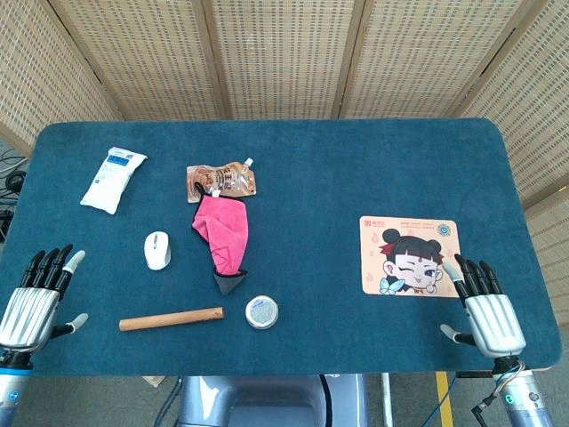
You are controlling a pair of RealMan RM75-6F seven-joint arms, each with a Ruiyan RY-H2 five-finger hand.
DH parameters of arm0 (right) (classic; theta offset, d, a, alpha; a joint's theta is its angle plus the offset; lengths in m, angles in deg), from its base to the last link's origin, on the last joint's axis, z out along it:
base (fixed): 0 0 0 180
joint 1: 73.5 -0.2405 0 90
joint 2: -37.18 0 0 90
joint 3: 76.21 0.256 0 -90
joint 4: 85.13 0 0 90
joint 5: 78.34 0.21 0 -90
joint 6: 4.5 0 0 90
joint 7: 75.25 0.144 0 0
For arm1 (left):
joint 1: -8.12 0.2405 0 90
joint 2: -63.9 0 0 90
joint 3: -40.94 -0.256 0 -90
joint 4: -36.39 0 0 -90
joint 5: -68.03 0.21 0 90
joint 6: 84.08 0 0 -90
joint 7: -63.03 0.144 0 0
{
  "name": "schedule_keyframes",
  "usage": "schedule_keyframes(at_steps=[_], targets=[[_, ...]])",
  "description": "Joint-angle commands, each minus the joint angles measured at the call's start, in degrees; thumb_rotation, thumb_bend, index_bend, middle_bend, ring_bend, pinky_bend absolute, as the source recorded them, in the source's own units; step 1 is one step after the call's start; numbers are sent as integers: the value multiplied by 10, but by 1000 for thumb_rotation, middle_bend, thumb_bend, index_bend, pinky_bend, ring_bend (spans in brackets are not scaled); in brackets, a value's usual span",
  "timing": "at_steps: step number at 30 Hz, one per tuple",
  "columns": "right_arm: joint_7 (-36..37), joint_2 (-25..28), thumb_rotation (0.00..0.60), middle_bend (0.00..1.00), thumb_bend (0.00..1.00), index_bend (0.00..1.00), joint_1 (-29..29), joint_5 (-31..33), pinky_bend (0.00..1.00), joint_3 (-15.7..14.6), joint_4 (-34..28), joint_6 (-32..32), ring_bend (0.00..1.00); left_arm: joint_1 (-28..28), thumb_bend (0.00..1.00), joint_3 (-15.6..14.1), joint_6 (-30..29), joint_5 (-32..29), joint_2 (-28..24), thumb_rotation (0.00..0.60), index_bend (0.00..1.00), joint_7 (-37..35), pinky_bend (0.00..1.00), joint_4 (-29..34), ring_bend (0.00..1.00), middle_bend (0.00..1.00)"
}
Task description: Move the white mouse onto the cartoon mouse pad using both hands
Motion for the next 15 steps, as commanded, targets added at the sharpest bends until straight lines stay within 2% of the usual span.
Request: schedule_keyframes(at_steps=[1, 15], targets=[[1, 0, 600, 0, 0, 0, 0, 0, 0, 0, 0, 1, 0, -1, 49, 0, 1, -1, 1, 600, 0, 1, 0, 0, 0, 0], [6, -2, 600, 0, 0, 0, 2, -2, 0, 3, 4, 8, 0, -3, 51, -2, 4, 3, 1, 600, 0, -2, 0, -1, 0, 0]])
